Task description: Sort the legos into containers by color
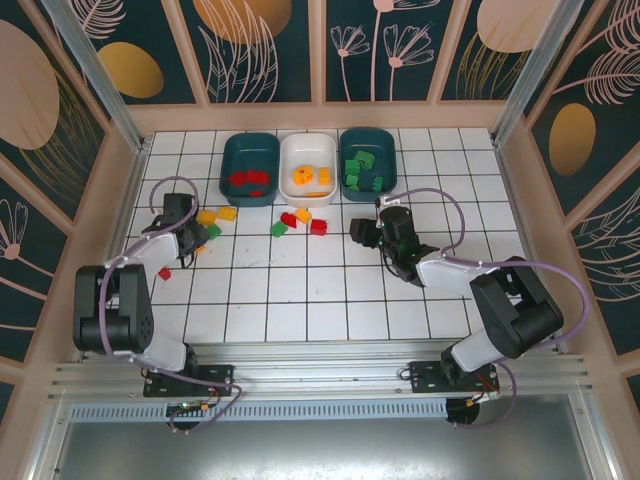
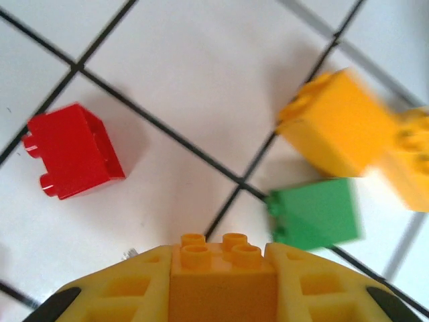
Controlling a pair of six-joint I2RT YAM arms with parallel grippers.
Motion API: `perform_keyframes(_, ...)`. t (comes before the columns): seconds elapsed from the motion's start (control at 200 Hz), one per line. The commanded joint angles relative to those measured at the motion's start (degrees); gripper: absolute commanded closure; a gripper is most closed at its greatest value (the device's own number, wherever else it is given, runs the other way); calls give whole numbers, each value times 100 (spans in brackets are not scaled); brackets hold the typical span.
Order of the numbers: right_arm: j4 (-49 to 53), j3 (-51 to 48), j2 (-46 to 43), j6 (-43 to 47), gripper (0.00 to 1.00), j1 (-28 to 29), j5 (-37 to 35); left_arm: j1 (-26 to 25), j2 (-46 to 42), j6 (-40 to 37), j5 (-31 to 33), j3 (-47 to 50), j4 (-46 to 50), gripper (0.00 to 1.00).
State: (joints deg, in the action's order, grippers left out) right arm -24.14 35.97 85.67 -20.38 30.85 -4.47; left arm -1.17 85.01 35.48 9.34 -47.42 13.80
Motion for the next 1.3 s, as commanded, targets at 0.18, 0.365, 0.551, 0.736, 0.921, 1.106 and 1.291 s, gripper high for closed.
perform_keyframes(0.18, -170, 95, 200, -173, 36, 17, -49, -1867, 659, 193, -424, -1857, -377, 79)
perform_keyframes(0.365, -157, 51, 111, -125, 36, 17, -99, -2577, 2204, -362, -974, -3290, -952, 81)
perform_keyframes(0.551, -145, 42, 59, -93, 36, 131, -131, -2669, 3346, -393, -1116, -4620, -630, 76)
perform_keyframes(0.736, -120, 39, -73, 1, 31, 257, -187, -2668, 3615, -509, -1111, -5210, -470, 37)
perform_keyframes(0.921, -91, 161, 117, 84, 30, 493, -401, -2654, 2676, -577, -981, -4761, -568, 5)
perform_keyframes(1.106, -20, 430, 411, 192, 29, 1025, -779, -2628, 279, 25, -131, -1909, -1664, 1)
perform_keyframes(1.291, 338, 1256, 1210, -61, 23, 1336, -1000, -2500, -1945, 1143, 975, 1041, -1566, 1)
